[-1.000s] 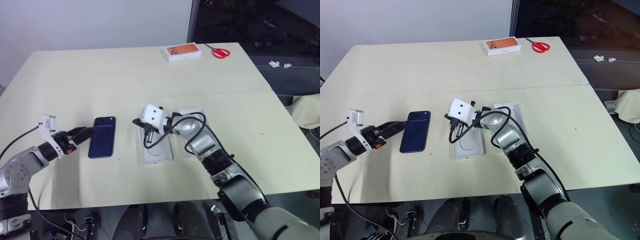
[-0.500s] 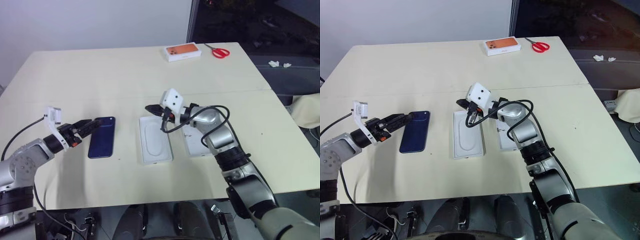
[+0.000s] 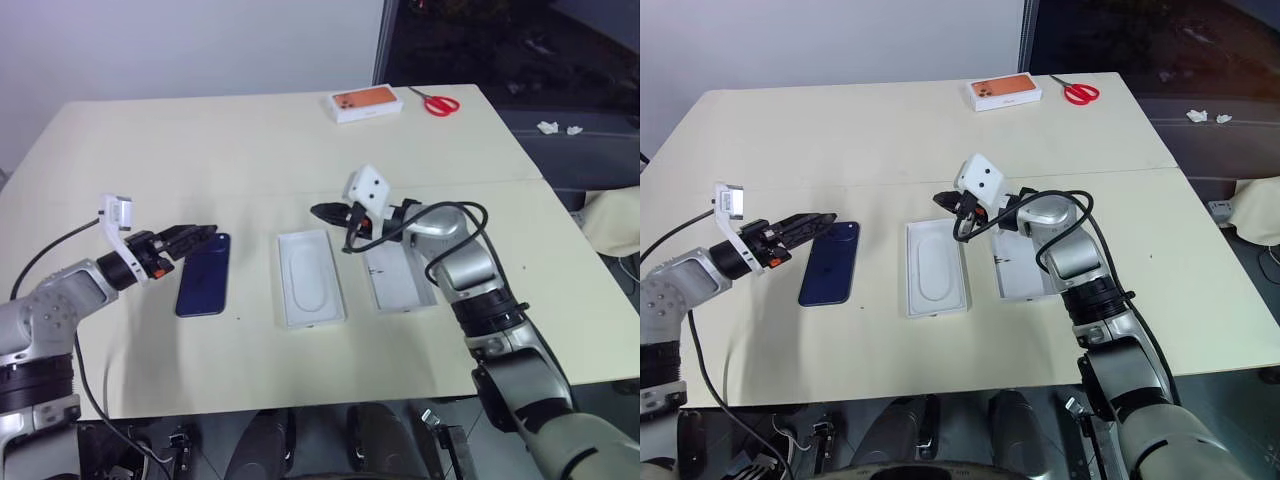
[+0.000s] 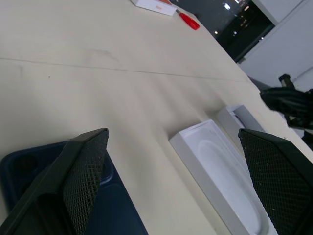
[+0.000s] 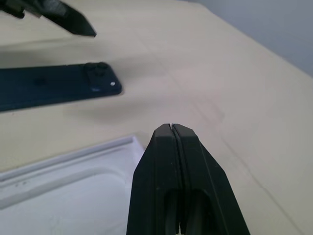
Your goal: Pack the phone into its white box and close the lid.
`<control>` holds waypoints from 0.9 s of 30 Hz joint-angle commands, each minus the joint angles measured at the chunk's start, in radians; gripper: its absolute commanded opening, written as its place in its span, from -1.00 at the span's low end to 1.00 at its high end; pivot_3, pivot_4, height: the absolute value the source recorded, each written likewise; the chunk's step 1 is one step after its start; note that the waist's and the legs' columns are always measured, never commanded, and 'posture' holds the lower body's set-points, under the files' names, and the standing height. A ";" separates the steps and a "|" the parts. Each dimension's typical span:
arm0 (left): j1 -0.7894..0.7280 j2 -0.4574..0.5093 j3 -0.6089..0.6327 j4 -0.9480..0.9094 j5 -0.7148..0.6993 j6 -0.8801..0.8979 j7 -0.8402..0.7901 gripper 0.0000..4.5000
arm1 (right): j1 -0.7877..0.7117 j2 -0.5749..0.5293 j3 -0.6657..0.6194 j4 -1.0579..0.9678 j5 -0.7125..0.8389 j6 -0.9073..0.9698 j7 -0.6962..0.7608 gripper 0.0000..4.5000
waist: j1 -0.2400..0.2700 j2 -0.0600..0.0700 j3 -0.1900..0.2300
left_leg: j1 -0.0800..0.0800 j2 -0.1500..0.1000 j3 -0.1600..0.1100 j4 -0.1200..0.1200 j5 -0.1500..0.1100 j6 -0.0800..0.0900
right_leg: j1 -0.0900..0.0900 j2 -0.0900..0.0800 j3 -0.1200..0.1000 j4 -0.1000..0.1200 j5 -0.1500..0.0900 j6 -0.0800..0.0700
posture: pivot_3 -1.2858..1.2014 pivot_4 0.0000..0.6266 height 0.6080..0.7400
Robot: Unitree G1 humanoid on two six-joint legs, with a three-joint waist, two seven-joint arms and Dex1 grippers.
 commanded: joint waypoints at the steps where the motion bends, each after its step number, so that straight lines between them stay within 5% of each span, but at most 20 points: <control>1: -0.002 0.024 0.015 -0.003 0.016 -0.034 -0.027 0.98 | -0.026 0.021 0.013 0.016 -0.022 -0.041 -0.020 -1.00 | 0.001 0.000 0.000 | 0.000 0.000 0.000 0.000 0.000 0.000 | 0.000 0.000 0.000 0.000 0.000 0.000 | 0.03 -0.52 1.00; 27: 0.063 0.026 0.042 0.021 0.039 -0.064 -0.030 0.98 | -0.024 0.097 0.076 0.072 -0.097 -0.099 -0.061 -1.00 | 0.004 0.000 0.000 | 0.000 0.000 0.000 0.000 0.000 0.000 | 0.000 0.000 0.000 0.000 0.000 0.000 | 0.03 -0.52 1.00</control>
